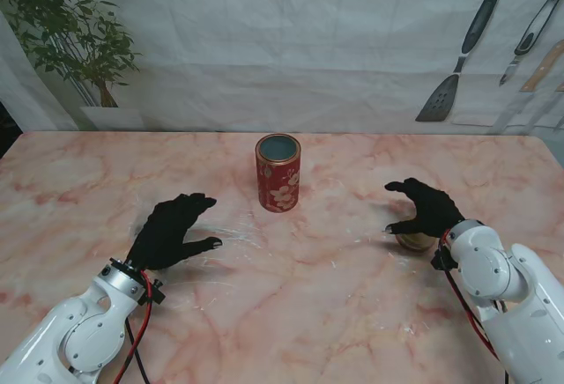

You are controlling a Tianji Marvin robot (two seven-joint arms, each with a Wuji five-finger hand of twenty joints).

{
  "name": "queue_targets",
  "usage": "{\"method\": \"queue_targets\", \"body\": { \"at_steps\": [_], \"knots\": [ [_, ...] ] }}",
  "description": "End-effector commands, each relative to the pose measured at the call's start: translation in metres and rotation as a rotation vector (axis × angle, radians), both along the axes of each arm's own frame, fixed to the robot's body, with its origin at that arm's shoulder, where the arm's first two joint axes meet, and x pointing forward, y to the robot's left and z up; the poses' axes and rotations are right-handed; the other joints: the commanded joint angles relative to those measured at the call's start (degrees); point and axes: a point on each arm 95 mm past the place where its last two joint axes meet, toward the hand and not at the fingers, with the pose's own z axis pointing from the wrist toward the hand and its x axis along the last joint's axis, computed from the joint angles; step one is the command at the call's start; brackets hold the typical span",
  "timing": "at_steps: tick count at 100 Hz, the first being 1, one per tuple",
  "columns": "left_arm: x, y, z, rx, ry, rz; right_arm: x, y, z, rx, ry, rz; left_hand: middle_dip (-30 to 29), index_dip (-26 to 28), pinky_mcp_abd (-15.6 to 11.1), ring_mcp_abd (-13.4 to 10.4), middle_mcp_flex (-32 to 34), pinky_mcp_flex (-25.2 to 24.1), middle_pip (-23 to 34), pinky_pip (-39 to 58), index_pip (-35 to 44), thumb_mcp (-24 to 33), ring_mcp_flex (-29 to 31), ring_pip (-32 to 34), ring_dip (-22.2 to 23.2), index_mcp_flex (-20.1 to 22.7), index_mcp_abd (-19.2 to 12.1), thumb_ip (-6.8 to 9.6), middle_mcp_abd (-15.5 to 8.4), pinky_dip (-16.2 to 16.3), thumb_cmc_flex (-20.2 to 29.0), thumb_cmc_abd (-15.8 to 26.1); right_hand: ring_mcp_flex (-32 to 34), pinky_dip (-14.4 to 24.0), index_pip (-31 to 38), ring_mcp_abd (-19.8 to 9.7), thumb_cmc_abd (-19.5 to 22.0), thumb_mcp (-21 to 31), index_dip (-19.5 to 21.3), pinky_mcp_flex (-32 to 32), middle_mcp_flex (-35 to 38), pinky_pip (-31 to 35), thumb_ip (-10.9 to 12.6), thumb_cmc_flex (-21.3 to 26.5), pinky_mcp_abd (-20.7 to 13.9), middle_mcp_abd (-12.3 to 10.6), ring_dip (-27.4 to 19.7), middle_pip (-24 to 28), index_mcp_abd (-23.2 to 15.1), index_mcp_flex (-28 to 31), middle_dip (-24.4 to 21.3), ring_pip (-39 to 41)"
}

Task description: Insert tea bags into the tea bag box

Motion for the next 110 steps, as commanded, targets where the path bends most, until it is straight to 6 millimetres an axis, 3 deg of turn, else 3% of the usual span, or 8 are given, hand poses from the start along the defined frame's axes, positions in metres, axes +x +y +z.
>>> {"method": "queue_targets", "body": {
  "at_steps": [1,18,36,92,94,95,110],
  "knots": [
    [0.000,-0.001,0.000,0.000,0.008,-0.006,0.000,-0.003,-0.002,-0.014,0.037,-0.002,-0.68,0.08,-1.15,-1.77,-0.21,-0.31,-0.20,0.23,0.45,0.52,0.49,-2.14,-0.62,0.42,-0.48,1.44,-1.04,-0.72,0.08,1.15,-1.71,0.73,-0.79,0.43,-0.29,-1.43,0.66,-0.06,-2.19,-0.41,2.06,-1.55,1.41,0.80,0.69,-0.90,-1.46,-2.41,1.13,1.02],
    [0.000,-0.001,0.000,-0.001,0.012,-0.006,-0.002,-0.008,-0.009,-0.066,0.092,-0.009,-0.64,0.13,-1.14,-1.86,-0.05,-0.19,-0.13,0.44,0.52,0.52,0.69,-2.10,-0.58,0.54,-0.49,1.44,-1.11,-0.63,0.13,1.21,-1.74,0.37,-0.93,0.78,-0.37,-1.63,1.24,-0.26,-2.30,0.02,2.39,-2.06,1.99,1.22,1.07,-0.47,-1.31,-2.34,2.18,1.88],
    [-0.001,-0.001,0.000,-0.003,0.015,-0.005,-0.006,-0.010,-0.016,-0.110,0.172,0.000,-0.61,0.16,-1.22,-1.87,0.04,-0.12,-0.08,0.64,0.53,0.51,0.87,-2.04,-0.51,0.58,-0.40,1.43,-1.10,-0.55,0.13,1.29,-1.82,-0.24,-1.21,2.12,-0.43,-1.51,2.07,0.16,-2.56,1.00,2.50,-2.13,8.25,1.88,1.24,-1.26,-1.54,-3.16,2.69,2.28],
    [-0.001,-0.001,-0.001,-0.010,0.022,-0.008,-0.025,-0.020,-0.042,-0.204,0.278,0.024,-0.59,0.20,-1.23,-1.86,-0.09,0.14,-0.05,1.14,0.51,0.49,1.08,-1.93,-0.40,0.56,-0.41,1.41,-1.21,-0.38,0.40,1.33,-1.49,-2.37,-4.46,2.61,-0.25,-1.11,3.97,1.44,-2.31,6.81,2.58,-1.19,7.77,2.60,2.01,-2.84,-1.23,-6.23,1.22,4.58],
    [-0.002,-0.001,-0.001,-0.010,0.023,-0.008,-0.025,-0.020,-0.042,-0.208,0.280,0.025,-0.60,0.20,-1.20,-1.80,-0.14,0.18,-0.07,1.17,0.51,0.49,1.10,-1.93,-0.40,0.58,-0.50,1.41,-1.17,-0.38,0.40,1.34,-1.59,-7.39,-9.19,2.62,-0.22,-0.91,7.51,0.76,-2.39,10.51,2.54,-1.12,7.59,2.65,1.51,-2.37,-1.26,-5.01,0.08,4.86],
    [-0.002,-0.001,-0.001,-0.011,0.023,-0.008,-0.025,-0.020,-0.043,-0.210,0.281,0.026,-0.59,0.21,-1.20,-1.82,-0.12,0.14,-0.06,1.16,0.52,0.50,1.07,-1.94,-0.40,0.59,-0.45,1.41,-1.23,-0.38,0.42,1.37,-1.58,-7.76,-9.55,2.60,-0.18,-0.88,7.80,0.73,-2.39,10.81,2.54,-1.11,7.67,2.66,1.48,-2.36,-1.24,-4.92,-0.01,4.90],
    [-0.001,-0.002,-0.001,-0.018,0.028,-0.011,-0.025,-0.021,-0.048,-0.227,0.279,0.022,-0.56,0.22,-1.25,-1.82,-0.06,0.18,0.01,1.28,0.51,0.53,1.14,-1.87,-0.36,0.59,-0.59,1.40,-1.29,-0.36,0.66,1.42,-1.37,-8.07,-10.82,2.45,0.10,-0.49,8.39,1.12,-2.28,12.04,2.51,-0.76,7.40,2.53,1.69,-2.53,-1.25,-5.02,-0.09,5.38]
  ]
}}
